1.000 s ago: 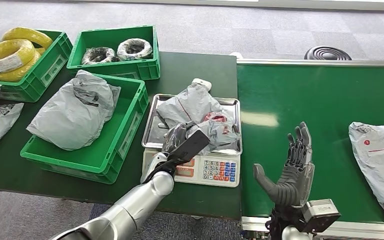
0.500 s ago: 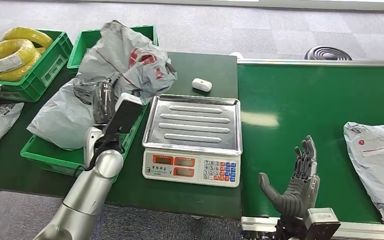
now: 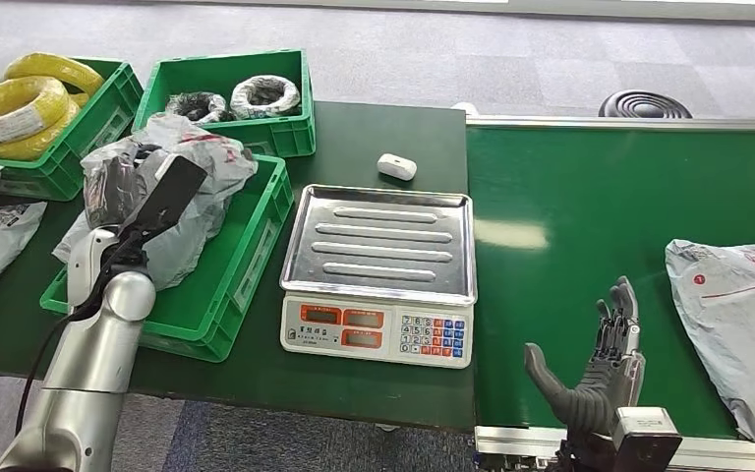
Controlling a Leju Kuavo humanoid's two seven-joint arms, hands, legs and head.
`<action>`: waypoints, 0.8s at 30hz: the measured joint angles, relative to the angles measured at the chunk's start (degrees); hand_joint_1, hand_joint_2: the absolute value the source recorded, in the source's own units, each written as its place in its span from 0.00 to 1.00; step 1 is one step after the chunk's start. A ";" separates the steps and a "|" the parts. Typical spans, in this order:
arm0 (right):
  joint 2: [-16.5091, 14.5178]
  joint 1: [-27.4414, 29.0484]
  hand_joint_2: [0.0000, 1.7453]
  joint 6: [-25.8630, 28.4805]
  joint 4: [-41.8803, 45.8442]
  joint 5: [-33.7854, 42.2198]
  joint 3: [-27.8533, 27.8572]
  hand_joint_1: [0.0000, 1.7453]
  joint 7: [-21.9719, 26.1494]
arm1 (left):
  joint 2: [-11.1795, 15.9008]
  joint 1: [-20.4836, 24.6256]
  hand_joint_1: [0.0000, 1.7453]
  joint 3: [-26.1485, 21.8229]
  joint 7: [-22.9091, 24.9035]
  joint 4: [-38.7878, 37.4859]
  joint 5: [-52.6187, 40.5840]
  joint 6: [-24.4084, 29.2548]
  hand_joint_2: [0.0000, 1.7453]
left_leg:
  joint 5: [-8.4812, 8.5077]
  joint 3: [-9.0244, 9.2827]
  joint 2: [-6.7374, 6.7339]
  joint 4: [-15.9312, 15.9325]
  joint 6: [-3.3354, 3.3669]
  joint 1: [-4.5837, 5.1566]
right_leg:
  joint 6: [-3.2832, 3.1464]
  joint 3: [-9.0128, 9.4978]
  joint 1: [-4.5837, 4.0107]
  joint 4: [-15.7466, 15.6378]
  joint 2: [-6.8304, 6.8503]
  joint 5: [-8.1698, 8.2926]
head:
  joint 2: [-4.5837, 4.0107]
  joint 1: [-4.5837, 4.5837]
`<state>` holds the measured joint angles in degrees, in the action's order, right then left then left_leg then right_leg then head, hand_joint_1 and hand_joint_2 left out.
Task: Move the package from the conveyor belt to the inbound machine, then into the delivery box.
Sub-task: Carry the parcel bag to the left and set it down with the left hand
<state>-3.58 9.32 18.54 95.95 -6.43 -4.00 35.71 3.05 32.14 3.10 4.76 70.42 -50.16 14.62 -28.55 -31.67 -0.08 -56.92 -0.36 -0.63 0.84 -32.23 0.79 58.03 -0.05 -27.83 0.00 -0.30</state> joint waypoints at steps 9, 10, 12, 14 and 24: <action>-0.01 0.97 1.00 -0.09 0.39 -2.21 1.58 0.00 -1.14 | 0.95 -3.56 0.00 -1.97 -0.56 7.28 -1.92 2.09 1.00 | 0.00 -0.02 0.01 0.00 0.00 -0.01 | -0.01 -0.03 -0.01 0.00 0.01 -0.01 | 0.00 0.00; -0.02 1.37 1.00 -0.09 0.57 -2.69 1.70 0.00 -1.38 | 0.96 -3.96 0.00 -1.85 -0.73 9.41 -2.82 3.84 1.00 | -0.01 -0.02 0.01 0.00 0.00 -0.01 | -0.01 -0.03 -0.01 0.00 0.01 -0.01 | 0.00 0.01; -0.10 2.21 1.00 -0.12 0.95 -3.50 1.90 0.00 -1.68 | 0.96 -4.70 0.00 -1.50 -1.45 14.00 -4.05 7.84 1.00 | -0.02 -0.02 0.02 0.00 0.00 0.00 | -0.01 -0.03 -0.01 0.00 0.01 -0.01 | 0.00 0.01; -0.23 2.95 1.00 -0.16 1.28 -4.10 2.09 0.00 -1.78 | 0.97 -5.44 0.00 -1.14 -2.93 18.25 -4.36 11.91 1.00 | -0.03 -0.03 0.02 0.00 -0.01 0.00 | -0.01 -0.03 -0.01 -0.01 0.01 -0.01 | 0.00 0.00; -1.93 8.98 1.00 -2.08 4.21 -3.77 4.95 0.00 -0.96 | 4.12 -21.11 0.00 0.92 -27.58 40.91 27.04 20.17 1.00 | -0.17 0.03 -0.04 0.06 -0.10 0.00 | -0.11 -0.01 -0.01 -0.02 -0.03 -0.17 | 0.00 0.00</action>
<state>-5.52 18.30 16.46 100.16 -10.20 0.96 34.75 7.18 11.03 4.02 -22.82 111.32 -23.12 34.79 -28.72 -31.65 -0.12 -56.87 -0.46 -0.63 0.73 -32.24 0.78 58.01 -0.08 -28.00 0.00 -0.30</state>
